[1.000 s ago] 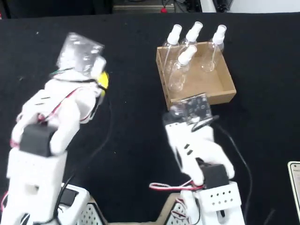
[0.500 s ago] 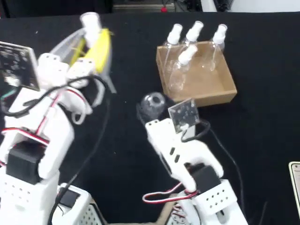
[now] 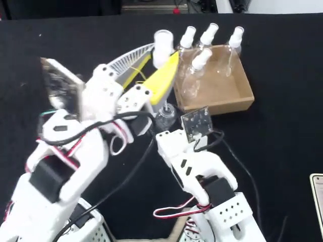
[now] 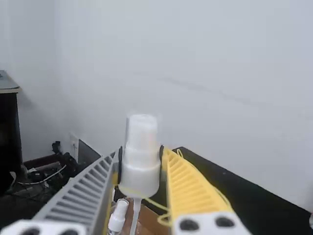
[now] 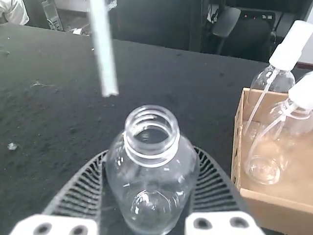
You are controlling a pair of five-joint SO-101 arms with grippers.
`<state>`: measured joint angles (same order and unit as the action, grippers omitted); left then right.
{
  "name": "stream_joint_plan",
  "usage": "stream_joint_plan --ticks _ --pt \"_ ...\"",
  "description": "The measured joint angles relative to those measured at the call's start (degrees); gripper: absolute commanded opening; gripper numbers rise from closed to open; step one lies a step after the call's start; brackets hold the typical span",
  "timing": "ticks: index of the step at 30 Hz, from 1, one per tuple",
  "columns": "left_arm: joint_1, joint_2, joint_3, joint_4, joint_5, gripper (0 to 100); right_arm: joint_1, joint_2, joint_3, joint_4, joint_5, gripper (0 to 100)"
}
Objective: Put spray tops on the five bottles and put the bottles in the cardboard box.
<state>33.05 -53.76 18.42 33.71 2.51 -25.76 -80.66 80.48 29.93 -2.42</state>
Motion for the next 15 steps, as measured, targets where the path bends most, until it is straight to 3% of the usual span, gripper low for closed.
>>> stream_joint_plan --ticks 4,15 --pt "0.53 0.0 5.71 -4.04 -2.55 3 0.0 0.0 0.0 0.0 0.0 6.7" --pt "0.62 0.0 11.96 -5.36 -2.55 3 0.0 0.0 0.0 0.0 0.0 6.7"
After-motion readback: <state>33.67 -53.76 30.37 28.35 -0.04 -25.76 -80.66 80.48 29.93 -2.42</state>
